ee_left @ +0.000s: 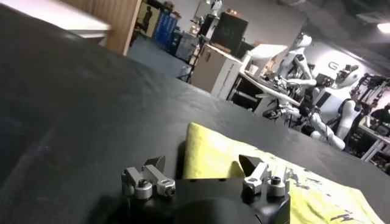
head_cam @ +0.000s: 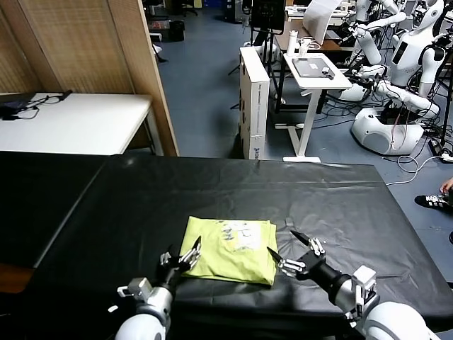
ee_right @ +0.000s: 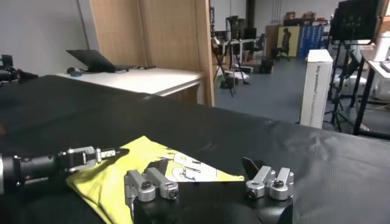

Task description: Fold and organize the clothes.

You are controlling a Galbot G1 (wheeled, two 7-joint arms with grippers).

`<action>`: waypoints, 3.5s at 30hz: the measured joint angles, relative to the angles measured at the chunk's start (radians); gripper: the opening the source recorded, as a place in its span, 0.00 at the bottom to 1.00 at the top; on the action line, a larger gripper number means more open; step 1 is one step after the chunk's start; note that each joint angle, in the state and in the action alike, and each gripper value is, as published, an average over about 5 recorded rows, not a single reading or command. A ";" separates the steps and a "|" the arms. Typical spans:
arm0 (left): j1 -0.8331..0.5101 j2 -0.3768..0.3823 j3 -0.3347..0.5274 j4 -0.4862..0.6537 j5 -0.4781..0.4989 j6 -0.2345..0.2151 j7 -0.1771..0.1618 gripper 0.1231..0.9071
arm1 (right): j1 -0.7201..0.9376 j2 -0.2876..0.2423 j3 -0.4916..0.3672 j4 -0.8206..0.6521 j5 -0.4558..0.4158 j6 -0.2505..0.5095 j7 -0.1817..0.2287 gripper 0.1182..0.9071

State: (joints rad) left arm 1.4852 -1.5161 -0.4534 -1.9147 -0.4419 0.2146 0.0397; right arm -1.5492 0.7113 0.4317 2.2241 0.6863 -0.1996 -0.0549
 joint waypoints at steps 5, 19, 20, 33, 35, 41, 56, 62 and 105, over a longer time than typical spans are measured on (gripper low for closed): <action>0.000 -0.001 0.000 0.003 -0.031 0.008 0.000 0.68 | 0.003 0.001 -0.002 -0.006 -0.004 0.001 -0.002 1.00; 0.003 0.021 -0.043 -0.068 -0.271 0.135 -0.021 0.08 | 0.016 0.022 -0.014 -0.035 -0.045 0.008 -0.006 1.00; 0.000 0.028 -0.050 -0.073 -0.270 0.136 -0.022 0.08 | 0.015 0.025 -0.013 -0.038 -0.050 0.010 -0.005 1.00; -0.008 0.337 -0.233 -0.108 -0.354 0.127 -0.024 0.08 | 0.022 0.095 -0.018 -0.089 -0.109 0.025 0.001 1.00; 0.000 0.392 -0.274 -0.111 -0.374 0.127 -0.025 0.08 | 0.023 0.104 -0.018 -0.095 -0.111 0.027 0.001 1.00; -0.008 0.530 -0.380 -0.129 -0.377 0.128 -0.037 0.08 | 0.022 0.123 -0.017 -0.111 -0.119 0.032 0.001 1.00; -0.067 0.414 -0.162 -0.252 -0.281 0.203 -0.157 0.08 | -0.033 0.165 -0.003 -0.094 -0.174 0.035 0.002 1.00; -0.126 0.232 0.058 -0.183 -0.230 0.209 -0.167 0.08 | -0.055 0.178 -0.003 -0.079 -0.179 0.030 0.005 1.00; -0.072 0.355 -0.001 -0.229 -0.088 0.138 -0.117 1.00 | 0.347 0.466 -0.390 -0.290 0.252 -0.185 0.265 0.85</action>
State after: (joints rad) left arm 1.4132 -1.1612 -0.4542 -2.1432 -0.5294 0.3525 -0.0772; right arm -1.2025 1.1773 0.0413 1.9344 0.9386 -0.3851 0.2104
